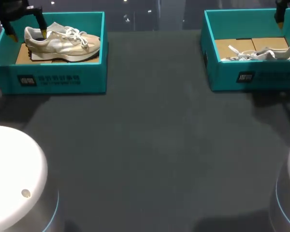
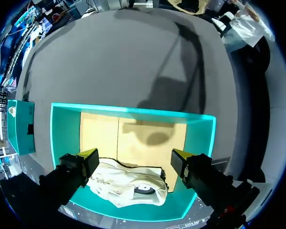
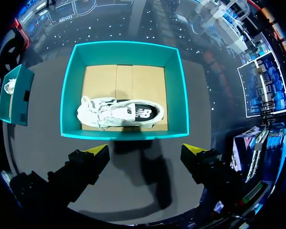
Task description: Take the shoe out of the shoebox, open the shoe tongue, remove and reinsert the insole, then place the shoe into the shoebox
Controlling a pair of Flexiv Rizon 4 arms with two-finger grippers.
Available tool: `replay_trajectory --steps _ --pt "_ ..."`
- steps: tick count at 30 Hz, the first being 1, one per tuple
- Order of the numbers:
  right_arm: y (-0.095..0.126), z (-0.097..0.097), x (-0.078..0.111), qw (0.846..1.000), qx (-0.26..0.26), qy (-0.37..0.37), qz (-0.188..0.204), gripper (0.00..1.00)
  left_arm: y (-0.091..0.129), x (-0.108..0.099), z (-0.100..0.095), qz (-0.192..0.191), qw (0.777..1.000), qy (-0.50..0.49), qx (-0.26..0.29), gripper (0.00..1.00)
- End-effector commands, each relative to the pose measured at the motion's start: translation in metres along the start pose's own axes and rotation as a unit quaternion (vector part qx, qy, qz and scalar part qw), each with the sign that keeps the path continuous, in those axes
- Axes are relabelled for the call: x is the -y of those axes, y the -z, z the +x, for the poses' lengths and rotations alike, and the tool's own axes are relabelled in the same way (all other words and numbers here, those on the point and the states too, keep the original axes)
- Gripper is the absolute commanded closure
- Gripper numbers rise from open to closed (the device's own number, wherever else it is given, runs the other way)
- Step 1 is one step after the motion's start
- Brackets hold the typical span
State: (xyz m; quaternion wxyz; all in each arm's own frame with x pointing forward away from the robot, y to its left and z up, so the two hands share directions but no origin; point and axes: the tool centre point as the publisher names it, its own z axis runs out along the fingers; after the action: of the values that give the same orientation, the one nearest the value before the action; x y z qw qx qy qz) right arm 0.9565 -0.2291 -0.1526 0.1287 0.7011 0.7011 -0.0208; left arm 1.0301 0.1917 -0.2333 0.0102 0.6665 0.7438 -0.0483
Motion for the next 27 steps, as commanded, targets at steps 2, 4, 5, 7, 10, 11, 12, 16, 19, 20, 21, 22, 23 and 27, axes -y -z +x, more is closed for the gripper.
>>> replay_trajectory --steps 2,4,5,7,10,11,12,16,19,20,21,22,23,27 --pt "0.000 0.000 0.000 1.000 0.000 0.000 0.001 0.00 0.000 -0.006 -0.002 0.008 1.000 0.000 -0.002 0.00" --pt "0.000 0.000 0.000 1.000 0.000 0.000 0.001 0.00 0.000 -0.006 -0.002 0.008 1.000 0.000 -0.002 0.00" --pt "0.000 0.000 0.000 1.000 0.000 0.000 0.001 0.00 0.000 -0.006 -0.002 0.008 1.000 0.000 -0.002 0.00" --pt "0.000 0.000 0.000 1.000 0.000 0.000 0.001 0.00 0.000 -0.006 -0.002 0.008 1.000 0.000 -0.002 0.00" --pt "0.000 0.000 0.000 1.000 0.000 0.000 0.001 0.00 0.001 -0.008 -0.005 0.009 1.000 -0.005 0.001 0.00" --pt "0.000 0.000 0.000 1.000 0.000 0.000 0.001 0.00 0.002 -0.010 -0.006 0.009 1.000 -0.006 0.001 0.00" --pt "0.000 0.000 0.000 1.000 0.000 0.000 0.001 0.00 0.003 -0.015 -0.008 -0.004 1.000 -0.012 0.006 0.00" --pt "0.000 0.000 0.000 1.000 0.000 0.000 0.001 0.00 0.001 -0.037 -0.009 -0.017 1.000 -0.004 0.012 0.00" --pt "0.000 0.000 0.000 1.000 0.000 0.000 0.001 0.00 -0.002 -0.055 -0.009 -0.022 1.000 0.001 0.009 0.00" --pt "0.000 0.000 0.000 1.000 0.000 0.000 0.001 0.00 -0.003 -0.061 -0.008 -0.022 1.000 0.003 0.007 0.00" --pt "0.000 0.000 0.000 1.000 0.000 0.000 0.001 0.00 -0.004 -0.065 -0.007 -0.023 1.000 0.003 0.007 0.00" --pt "0.000 0.000 0.000 1.000 0.000 0.000 0.001 0.00 -0.006 -0.070 -0.006 -0.028 1.000 0.005 0.005 0.00" --pt "0.000 0.000 0.000 1.000 0.000 0.000 0.001 0.00 -0.007 -0.075 -0.005 -0.027 1.000 0.005 0.003 0.00" --pt "0.000 0.000 0.000 1.000 0.000 0.000 0.001 0.00 -0.013 -0.096 0.002 -0.024 1.000 -0.005 -0.014 0.00"
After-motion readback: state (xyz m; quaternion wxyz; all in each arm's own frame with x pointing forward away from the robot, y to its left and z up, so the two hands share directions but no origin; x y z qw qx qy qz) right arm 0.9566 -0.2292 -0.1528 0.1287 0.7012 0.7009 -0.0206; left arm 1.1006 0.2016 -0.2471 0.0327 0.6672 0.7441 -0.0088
